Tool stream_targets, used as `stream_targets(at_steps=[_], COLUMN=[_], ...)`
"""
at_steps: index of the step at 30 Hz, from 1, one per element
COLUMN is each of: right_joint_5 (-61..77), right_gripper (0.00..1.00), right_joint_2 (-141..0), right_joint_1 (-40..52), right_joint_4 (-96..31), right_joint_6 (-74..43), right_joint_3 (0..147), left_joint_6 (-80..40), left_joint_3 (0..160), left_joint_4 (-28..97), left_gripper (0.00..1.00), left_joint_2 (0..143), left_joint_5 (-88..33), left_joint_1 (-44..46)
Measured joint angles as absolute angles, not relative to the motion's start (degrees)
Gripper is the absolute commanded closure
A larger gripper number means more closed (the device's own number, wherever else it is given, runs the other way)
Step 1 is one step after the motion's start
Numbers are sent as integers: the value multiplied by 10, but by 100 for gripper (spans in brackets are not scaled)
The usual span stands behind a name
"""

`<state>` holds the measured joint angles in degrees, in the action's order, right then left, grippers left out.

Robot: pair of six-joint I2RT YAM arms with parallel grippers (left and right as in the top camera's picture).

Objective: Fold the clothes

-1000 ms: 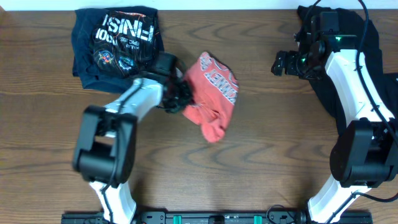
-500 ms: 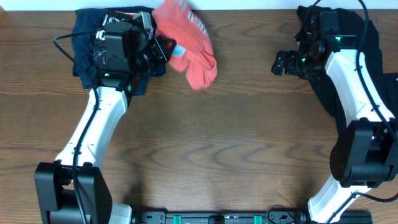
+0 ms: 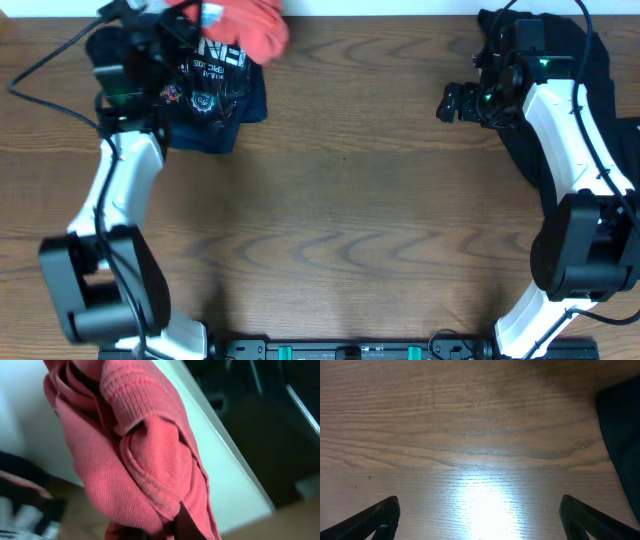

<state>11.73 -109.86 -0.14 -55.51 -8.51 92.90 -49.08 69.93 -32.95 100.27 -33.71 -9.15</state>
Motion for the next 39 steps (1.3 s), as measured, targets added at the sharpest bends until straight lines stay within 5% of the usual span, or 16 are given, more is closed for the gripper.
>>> stream_targets(at_steps=[13, 15, 19, 30, 39], right_joint_5=[117, 117, 117, 117, 182], right_gripper=[1, 1, 1, 1, 1], right_joint_2=[-1099, -1099, -1099, -1099, -1096], right_joint_1=[-1, -1, -1, -1, 10], right_joint_4=[-559, -559, -558, -550, -512], right_joint_6=[-85, -85, -85, -85, -28], right_joint_3=[929, 929, 929, 929, 929], left_joint_6=[-538, -533, -525, -513, -493], left_joint_3=[725, 725, 729, 731, 732], left_joint_4=[-362, -363, -365, -409, -390], left_gripper=[89, 67, 0, 2, 2], left_joint_2=[1239, 1240, 1240, 1227, 1070], left_joint_5=[-441, -472, -518, -646, -677], left_joint_1=[-196, -215, -253, -278, -260])
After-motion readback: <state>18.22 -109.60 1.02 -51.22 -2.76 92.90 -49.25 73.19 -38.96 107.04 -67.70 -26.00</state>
